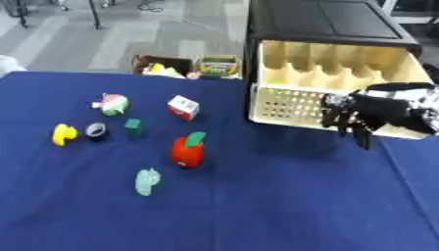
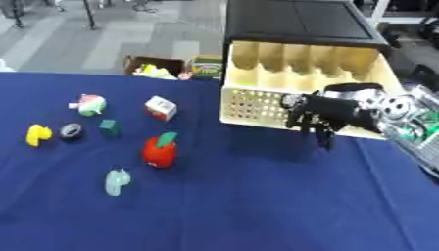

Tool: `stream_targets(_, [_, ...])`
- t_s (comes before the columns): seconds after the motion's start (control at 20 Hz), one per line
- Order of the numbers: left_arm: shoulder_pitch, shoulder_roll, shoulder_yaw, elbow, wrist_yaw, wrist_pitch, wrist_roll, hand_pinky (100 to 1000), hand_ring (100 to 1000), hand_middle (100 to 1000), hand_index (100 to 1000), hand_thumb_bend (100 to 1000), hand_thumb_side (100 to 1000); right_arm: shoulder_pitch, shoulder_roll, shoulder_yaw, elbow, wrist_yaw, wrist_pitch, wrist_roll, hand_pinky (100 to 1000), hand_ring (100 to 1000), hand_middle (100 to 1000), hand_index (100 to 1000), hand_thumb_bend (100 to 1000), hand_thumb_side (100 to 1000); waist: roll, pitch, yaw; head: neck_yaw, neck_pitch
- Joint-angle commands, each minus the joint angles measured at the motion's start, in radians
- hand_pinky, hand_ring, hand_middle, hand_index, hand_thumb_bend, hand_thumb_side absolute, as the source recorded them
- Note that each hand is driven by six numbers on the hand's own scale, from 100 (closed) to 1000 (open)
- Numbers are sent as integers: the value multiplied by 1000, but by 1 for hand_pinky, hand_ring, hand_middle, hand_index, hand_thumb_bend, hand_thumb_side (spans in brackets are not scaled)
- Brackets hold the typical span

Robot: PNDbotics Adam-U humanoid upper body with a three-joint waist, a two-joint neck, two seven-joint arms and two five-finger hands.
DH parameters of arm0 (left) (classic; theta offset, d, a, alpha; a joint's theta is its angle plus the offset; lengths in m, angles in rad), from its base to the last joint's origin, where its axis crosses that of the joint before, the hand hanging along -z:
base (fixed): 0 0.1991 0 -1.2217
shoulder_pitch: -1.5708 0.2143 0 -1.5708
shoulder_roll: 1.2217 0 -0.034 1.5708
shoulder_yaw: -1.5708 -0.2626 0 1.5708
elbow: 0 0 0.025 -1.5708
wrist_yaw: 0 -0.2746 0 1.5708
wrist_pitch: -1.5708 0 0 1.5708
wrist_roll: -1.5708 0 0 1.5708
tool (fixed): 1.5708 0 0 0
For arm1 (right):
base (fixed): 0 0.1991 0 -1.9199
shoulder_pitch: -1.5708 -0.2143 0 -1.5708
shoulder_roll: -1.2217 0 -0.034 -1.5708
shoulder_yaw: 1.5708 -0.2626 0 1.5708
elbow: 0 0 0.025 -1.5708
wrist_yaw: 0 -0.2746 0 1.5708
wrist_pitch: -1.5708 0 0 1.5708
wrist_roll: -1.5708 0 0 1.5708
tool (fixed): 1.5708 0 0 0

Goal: Pick up objects from table and place into drawer.

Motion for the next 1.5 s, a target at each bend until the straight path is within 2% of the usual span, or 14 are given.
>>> stream_targets(0.05, [-6,11,12,-18,2,-2,4,488,535,510,794,100,649,-27,0,-13,37,28,163,142,725,827,848,892,100,1000,3,-10,5,-4,-15])
stream_targets(0.5, [1,7,15,-18,1,-2,6,489,534,509,793,100,650,-42,4,-33,47,74,163,131,712,817,839,886,100,1000,4,-5,9,-6,-20])
stream_targets(0.85, [5,6,18,-18,0,-3,8,489,533,509,793,100,650,-5,-53,-66,-3,101,163,184,647,769,789,845,100,1000,4,0,6,-2,-20])
stream_targets(1.2, [8,7,21,-18,-2,-3,10,490,533,508,792,100,650,67,-130,-119,-90,94,163,216,637,758,766,818,100,1000,1,3,1,4,-25])
stream_targets(1.35, [9,5,21,-18,-1,-3,11,490,533,508,792,100,652,79,-139,-127,-78,107,163,219,644,761,766,817,100,1000,1,3,0,3,-30])
stream_targets(1.5, [10,3,20,-18,0,-3,9,490,533,508,792,100,653,62,-121,-118,-39,120,163,224,654,767,770,818,100,1000,1,2,1,0,-34])
